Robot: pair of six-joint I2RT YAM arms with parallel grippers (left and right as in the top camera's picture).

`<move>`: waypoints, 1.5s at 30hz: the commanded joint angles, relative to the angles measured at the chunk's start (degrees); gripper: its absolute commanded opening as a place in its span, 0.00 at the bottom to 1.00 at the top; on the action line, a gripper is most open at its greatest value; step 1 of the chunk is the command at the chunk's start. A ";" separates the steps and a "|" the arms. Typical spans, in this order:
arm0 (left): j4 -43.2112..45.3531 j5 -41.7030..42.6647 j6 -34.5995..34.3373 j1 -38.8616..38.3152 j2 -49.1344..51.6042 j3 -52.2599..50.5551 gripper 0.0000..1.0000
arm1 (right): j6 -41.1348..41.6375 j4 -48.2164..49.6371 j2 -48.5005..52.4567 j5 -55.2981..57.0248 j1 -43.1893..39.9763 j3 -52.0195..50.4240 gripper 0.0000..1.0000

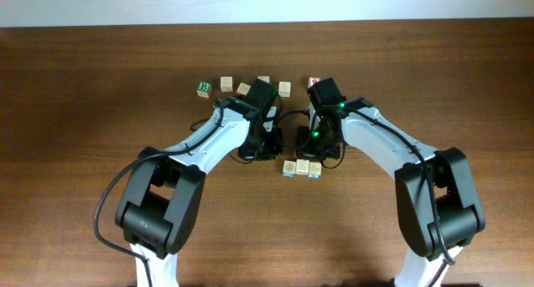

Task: Rotate 3 blocks

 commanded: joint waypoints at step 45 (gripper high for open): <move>-2.75 3.45 6.16 -1.75 0.61 0.76 0.00 | -20.24 5.18 -9.77 -21.66 -17.27 -15.50 0.04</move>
